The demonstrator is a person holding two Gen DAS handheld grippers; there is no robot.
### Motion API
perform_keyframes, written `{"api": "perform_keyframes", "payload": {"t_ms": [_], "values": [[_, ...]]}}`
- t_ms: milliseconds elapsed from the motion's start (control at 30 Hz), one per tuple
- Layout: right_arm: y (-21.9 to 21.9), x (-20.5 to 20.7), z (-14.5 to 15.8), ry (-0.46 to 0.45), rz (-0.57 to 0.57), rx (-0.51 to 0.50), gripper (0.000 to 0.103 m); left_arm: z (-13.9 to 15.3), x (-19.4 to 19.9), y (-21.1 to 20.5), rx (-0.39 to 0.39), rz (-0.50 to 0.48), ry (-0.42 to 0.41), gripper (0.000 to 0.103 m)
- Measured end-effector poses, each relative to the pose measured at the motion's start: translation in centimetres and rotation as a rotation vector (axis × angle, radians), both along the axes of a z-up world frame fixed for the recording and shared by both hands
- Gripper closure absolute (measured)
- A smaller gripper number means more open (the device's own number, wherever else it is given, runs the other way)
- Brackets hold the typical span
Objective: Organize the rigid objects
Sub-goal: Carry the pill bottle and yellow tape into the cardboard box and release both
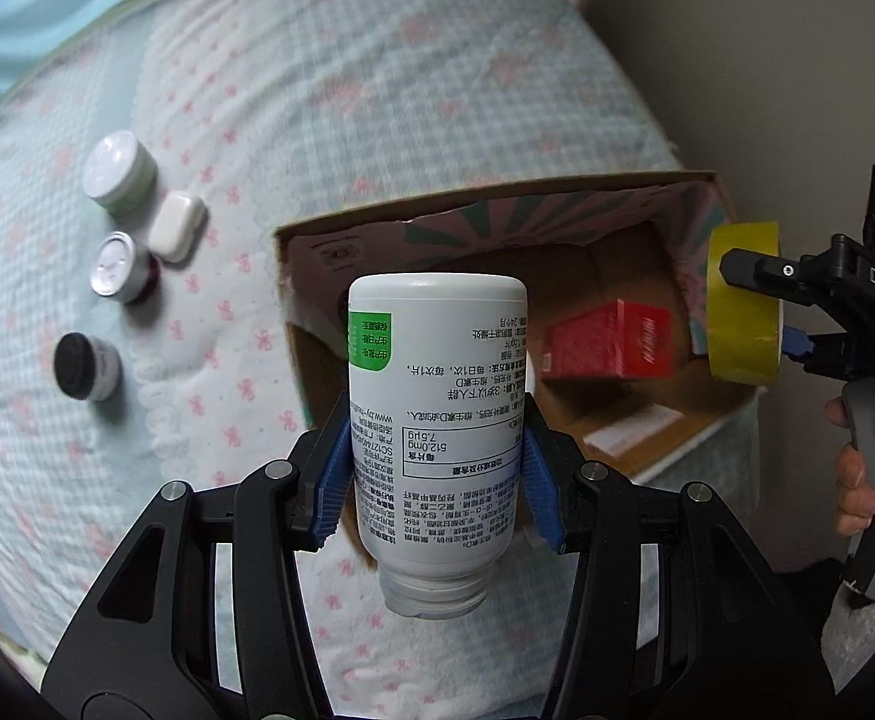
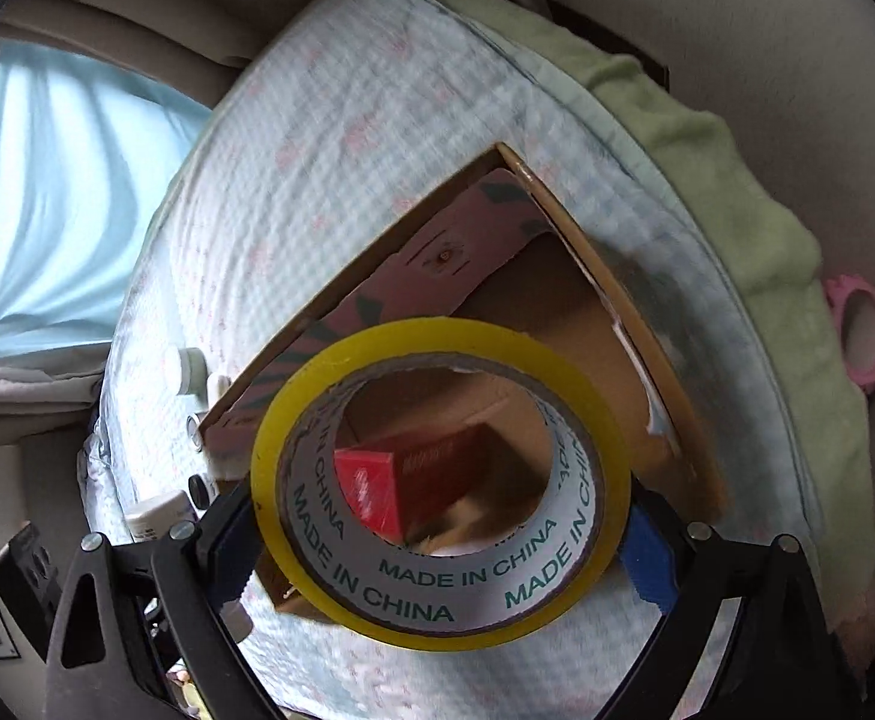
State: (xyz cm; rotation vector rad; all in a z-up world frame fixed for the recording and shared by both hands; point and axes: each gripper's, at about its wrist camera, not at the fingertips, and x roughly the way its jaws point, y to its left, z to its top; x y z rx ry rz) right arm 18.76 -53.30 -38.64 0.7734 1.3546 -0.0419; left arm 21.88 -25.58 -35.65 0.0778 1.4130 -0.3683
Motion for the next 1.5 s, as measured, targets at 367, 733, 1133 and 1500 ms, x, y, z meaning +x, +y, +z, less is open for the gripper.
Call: {"api": "perform_keyframes", "payload": {"t_ms": [367,733,1133,1500], "values": [[0.2,2.0,-1.7,0.024,0.040,-0.001,0.006,-4.2,3.0,-3.6,0.066,-0.056,0.038,0.057],[1.2,2.4,-0.5,0.022,0.127,-0.115,0.000,-2.9,3.0,-4.7,0.070,-0.114,0.005,0.000],[0.7,1.6,0.6,0.075,0.119,-0.175,0.000,-1.2,1.6,-2.7,0.076,-0.083,-0.005,0.000],[1.1,-0.3,3.5,0.050,0.125,-0.201,0.000,2.7,-1.1,0.1,0.066,-0.032,-0.056,0.000]]}}
